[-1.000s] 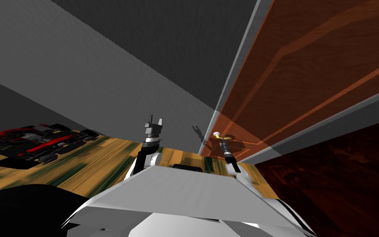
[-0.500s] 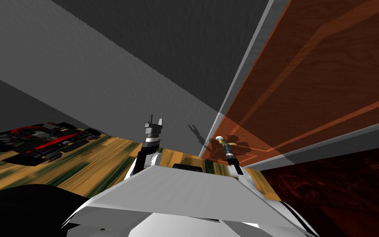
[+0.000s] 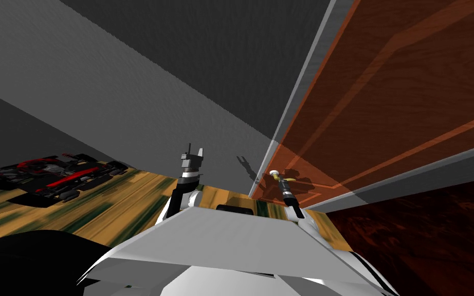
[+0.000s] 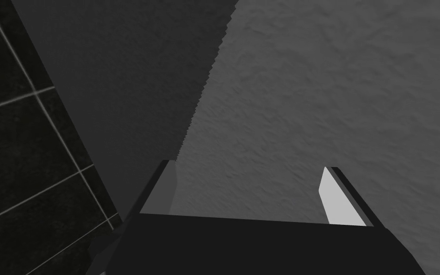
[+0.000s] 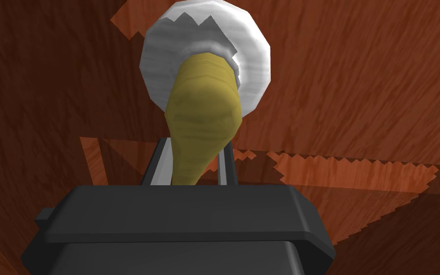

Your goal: Pull the door open

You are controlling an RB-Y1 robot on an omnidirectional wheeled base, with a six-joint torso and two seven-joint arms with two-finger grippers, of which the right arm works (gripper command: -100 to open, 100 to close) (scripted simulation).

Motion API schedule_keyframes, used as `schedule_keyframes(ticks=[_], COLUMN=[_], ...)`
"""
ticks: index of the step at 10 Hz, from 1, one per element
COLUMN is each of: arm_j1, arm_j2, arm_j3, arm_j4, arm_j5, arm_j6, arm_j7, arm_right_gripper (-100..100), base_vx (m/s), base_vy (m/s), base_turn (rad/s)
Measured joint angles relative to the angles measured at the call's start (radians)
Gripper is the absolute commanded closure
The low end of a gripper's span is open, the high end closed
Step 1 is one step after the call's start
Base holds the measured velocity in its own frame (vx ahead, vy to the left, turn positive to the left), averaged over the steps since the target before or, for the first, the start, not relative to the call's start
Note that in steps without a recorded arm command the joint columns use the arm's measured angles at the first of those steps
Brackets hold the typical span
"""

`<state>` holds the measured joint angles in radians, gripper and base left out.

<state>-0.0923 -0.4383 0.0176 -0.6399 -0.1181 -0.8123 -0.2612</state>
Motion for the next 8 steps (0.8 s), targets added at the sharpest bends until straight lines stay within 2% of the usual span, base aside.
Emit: schedule_keyframes(ticks=[3,8], arm_j1=[0.011,0.061], arm_j2=[-0.025,-0.078], arm_j3=[0.024,0.084], arm_j4=[0.001,-0.021], arm_j5=[0.01,0.036], arm_j6=[-0.031,-0.083], arm_j7=[-0.031,-0.101], arm_right_gripper=[100,100], base_vx=[-0.192,-0.189], base_vy=[-0.064,-0.081], base_turn=[0.109,0.104])
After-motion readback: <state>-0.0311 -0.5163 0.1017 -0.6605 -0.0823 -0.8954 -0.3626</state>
